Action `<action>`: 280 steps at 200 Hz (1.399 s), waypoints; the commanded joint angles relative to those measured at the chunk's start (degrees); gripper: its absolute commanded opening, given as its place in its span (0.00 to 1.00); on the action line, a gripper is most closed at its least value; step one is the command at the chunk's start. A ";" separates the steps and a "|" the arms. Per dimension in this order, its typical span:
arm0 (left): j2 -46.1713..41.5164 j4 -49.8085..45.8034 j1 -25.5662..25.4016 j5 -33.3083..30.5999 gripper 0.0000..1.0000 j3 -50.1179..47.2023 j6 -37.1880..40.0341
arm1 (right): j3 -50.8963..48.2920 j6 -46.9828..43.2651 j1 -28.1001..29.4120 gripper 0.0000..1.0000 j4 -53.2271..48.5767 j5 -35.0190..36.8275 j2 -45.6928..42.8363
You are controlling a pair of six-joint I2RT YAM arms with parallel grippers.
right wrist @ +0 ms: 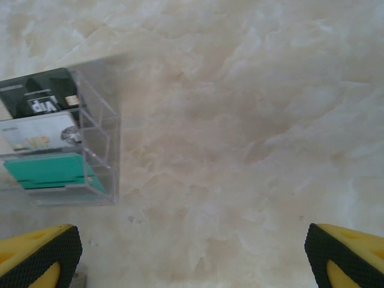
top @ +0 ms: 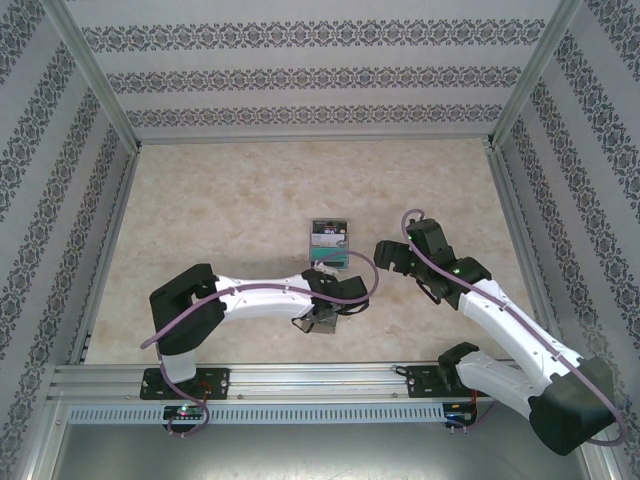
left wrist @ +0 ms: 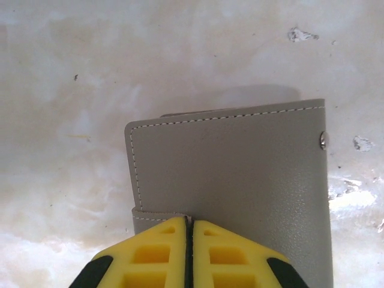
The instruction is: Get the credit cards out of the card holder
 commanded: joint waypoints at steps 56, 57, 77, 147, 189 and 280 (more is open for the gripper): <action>-14.81 11.00 4.87 0.74 0.00 -10.93 -1.33 | 4.40 -1.61 8.58 0.95 5.20 -8.38 6.81; -15.02 11.27 5.06 0.83 0.00 -11.04 -1.38 | 4.35 -1.58 8.61 0.95 5.34 -8.55 6.93; -17.11 17.89 7.85 2.28 0.00 -14.28 -2.93 | 4.83 -0.62 9.29 0.92 6.92 -10.58 8.60; -17.56 18.04 9.81 2.12 0.00 -14.83 -4.65 | 4.11 2.90 12.44 0.67 10.31 -17.31 13.15; -25.75 15.08 9.82 -0.66 0.00 -16.15 -4.48 | 3.99 6.07 14.29 0.72 12.53 -20.00 15.84; -31.06 17.08 9.48 0.27 0.00 -19.29 -5.46 | 4.82 11.59 16.15 0.68 17.64 -29.06 24.90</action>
